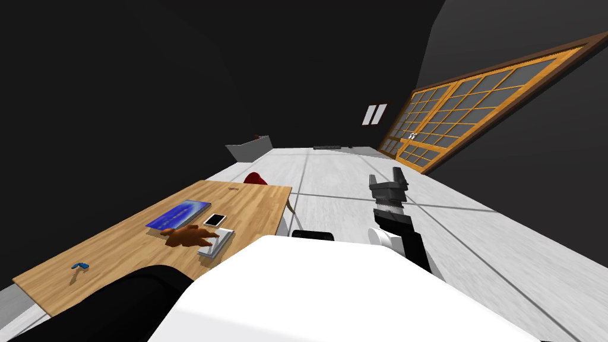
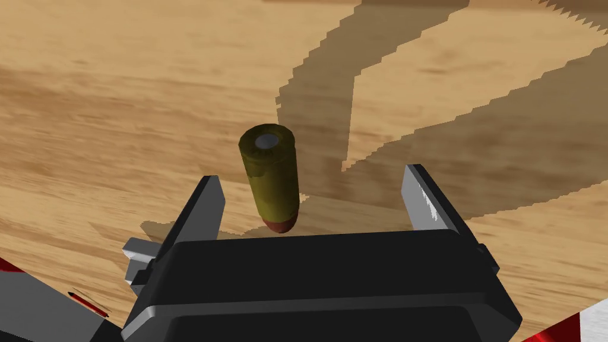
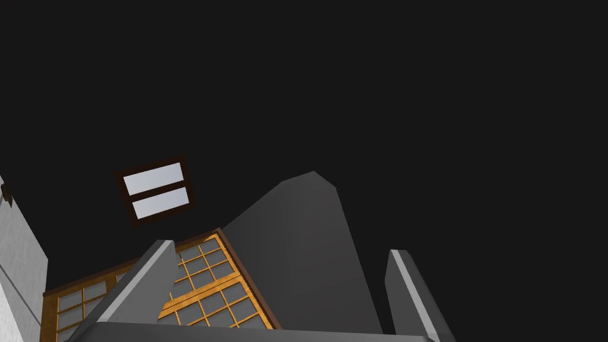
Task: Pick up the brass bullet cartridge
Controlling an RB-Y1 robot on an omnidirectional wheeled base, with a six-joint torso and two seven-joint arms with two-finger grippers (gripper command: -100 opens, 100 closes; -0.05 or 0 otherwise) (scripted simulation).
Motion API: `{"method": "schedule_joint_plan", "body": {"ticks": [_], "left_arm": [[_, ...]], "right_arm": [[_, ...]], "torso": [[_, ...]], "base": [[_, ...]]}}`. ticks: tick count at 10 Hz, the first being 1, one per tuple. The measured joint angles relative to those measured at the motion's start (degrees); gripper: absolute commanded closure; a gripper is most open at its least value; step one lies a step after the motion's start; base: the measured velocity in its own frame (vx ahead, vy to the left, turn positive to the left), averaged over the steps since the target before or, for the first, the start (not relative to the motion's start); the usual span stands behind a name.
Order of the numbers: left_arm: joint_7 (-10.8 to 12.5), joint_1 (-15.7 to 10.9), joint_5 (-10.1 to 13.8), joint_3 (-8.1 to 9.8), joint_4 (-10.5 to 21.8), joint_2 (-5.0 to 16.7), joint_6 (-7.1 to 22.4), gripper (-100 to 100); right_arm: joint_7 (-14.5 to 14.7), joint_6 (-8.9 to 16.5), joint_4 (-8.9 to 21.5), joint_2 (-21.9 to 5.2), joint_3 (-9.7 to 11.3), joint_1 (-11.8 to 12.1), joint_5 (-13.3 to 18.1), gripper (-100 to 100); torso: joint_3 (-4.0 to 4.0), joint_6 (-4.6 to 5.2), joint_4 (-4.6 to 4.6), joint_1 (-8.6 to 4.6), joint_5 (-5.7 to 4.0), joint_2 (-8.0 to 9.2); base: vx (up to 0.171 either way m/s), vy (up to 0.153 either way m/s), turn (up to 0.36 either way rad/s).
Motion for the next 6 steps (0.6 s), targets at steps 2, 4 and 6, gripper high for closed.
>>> {"method": "schedule_joint_plan", "body": {"ticks": [2, 4, 6], "left_arm": [[0.01, -1.3, -0.66, -0.83, 1.35, -1.28, -0.05, 100], [0.02, -1.7, -0.65, -0.47, 0.96, -1.15, -0.48, 100], [0.02, -1.68, -0.65, -0.48, 0.97, -1.15, -0.48, 100]], "right_arm": [[0.0, 0.0, 0.0, 0.01, 0.0, 0.0, 0.0, 0], [0.0, 0.0, 0.0, 0.01, 0.01, 0.0, 0.0, 0], [0.0, 0.0, 0.0, 0.01, 0.0, 0.0, 0.0, 0]], "torso": [[0.03, 0.01, 0.03, 0.09, 0.09, 0.02], [0.03, -0.32, -0.13, 0.39, 0.4, 0.2], [0.12, -0.32, -0.09, 0.57, 0.45, 0.33]], "base": [[-0.001, 0.009, -0.003], [0.011, -0.002, -0.027], [0.0, 0.0, 0.0]]}}
